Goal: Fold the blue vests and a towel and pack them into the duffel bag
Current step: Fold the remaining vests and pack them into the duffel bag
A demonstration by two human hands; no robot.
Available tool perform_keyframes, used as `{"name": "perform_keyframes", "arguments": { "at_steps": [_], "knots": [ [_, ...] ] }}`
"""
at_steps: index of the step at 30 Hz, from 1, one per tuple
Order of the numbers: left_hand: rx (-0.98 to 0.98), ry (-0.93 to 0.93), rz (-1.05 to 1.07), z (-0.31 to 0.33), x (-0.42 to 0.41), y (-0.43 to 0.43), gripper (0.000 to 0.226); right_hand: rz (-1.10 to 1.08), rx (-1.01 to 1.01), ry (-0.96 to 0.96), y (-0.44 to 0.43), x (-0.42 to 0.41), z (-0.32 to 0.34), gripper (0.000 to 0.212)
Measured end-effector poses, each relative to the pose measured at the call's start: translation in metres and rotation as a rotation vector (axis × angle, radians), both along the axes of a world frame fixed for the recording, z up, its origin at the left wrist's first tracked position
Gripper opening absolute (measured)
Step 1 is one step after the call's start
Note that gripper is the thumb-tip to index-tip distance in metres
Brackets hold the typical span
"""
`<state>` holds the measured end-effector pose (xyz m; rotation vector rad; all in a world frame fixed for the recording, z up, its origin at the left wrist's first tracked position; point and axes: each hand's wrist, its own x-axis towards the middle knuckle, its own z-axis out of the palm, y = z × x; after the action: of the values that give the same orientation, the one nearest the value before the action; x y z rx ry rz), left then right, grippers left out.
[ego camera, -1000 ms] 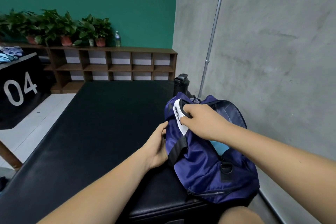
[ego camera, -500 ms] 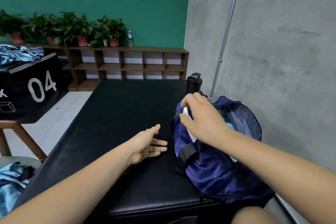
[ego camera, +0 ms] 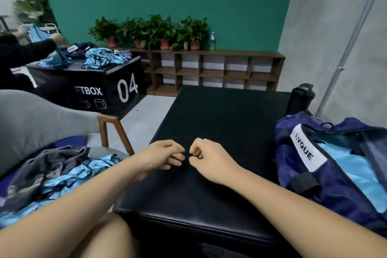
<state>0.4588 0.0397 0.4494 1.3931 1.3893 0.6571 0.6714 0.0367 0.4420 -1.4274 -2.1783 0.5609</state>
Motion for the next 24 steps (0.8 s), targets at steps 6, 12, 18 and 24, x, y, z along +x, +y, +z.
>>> {"name": "perform_keyframes", "arguments": {
  "at_steps": [6,12,18,24],
  "knots": [
    [0.079,0.110,0.187,-0.030,-0.098,-0.010,0.016,0.108,-0.037,-0.017,0.012,-0.072,-0.045,0.010],
    [0.180,0.407,0.309,-0.065,-0.179,-0.013,0.003,0.133,0.007,-0.045,0.014,-0.105,-0.080,0.009],
    [0.206,0.877,0.240,-0.098,-0.226,-0.012,0.033,0.090,0.162,-0.111,0.007,-0.105,-0.099,0.005],
    [0.306,1.210,0.249,-0.127,-0.247,-0.015,0.065,0.083,0.243,-0.136,0.002,-0.106,-0.098,0.003]
  ]
}}
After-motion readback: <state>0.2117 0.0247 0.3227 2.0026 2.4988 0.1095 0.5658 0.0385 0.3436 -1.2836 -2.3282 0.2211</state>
